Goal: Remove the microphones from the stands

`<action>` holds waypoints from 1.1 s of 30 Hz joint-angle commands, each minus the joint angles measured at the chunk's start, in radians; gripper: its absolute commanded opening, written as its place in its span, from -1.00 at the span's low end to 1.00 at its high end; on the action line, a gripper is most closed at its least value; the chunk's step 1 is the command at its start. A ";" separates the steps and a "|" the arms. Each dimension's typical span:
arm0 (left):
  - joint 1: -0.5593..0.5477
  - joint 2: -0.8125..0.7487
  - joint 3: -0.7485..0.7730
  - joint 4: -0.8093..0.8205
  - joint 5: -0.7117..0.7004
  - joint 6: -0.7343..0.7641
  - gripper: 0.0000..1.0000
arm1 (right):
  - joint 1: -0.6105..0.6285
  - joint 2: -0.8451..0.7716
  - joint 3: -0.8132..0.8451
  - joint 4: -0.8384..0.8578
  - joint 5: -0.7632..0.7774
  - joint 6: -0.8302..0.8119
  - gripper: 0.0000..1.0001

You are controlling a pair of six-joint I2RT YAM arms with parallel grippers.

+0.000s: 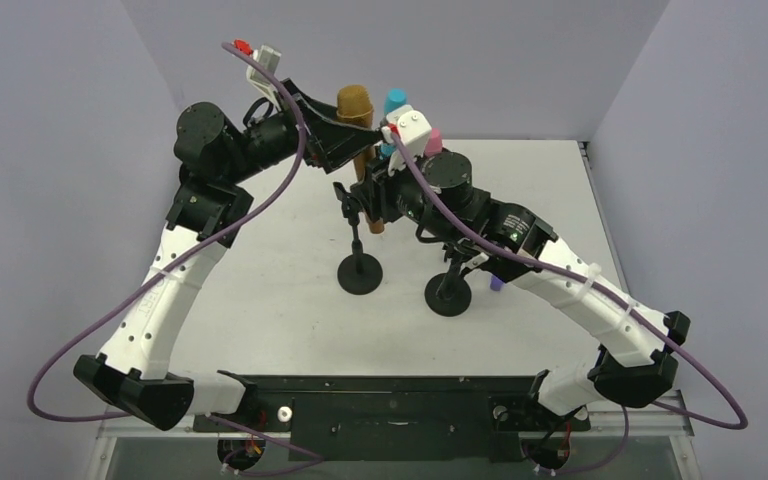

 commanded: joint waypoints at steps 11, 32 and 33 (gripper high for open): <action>-0.004 -0.046 0.041 -0.290 -0.275 0.283 0.93 | -0.299 -0.192 -0.059 -0.100 0.147 0.192 -1.00; -0.003 -0.142 -0.107 -0.288 -0.281 0.338 0.93 | -1.071 -0.397 -0.677 -0.043 -0.171 0.317 -1.00; -0.003 -0.147 -0.119 -0.291 -0.282 0.342 0.93 | -1.076 -0.376 -0.712 -0.010 -0.175 0.324 -1.00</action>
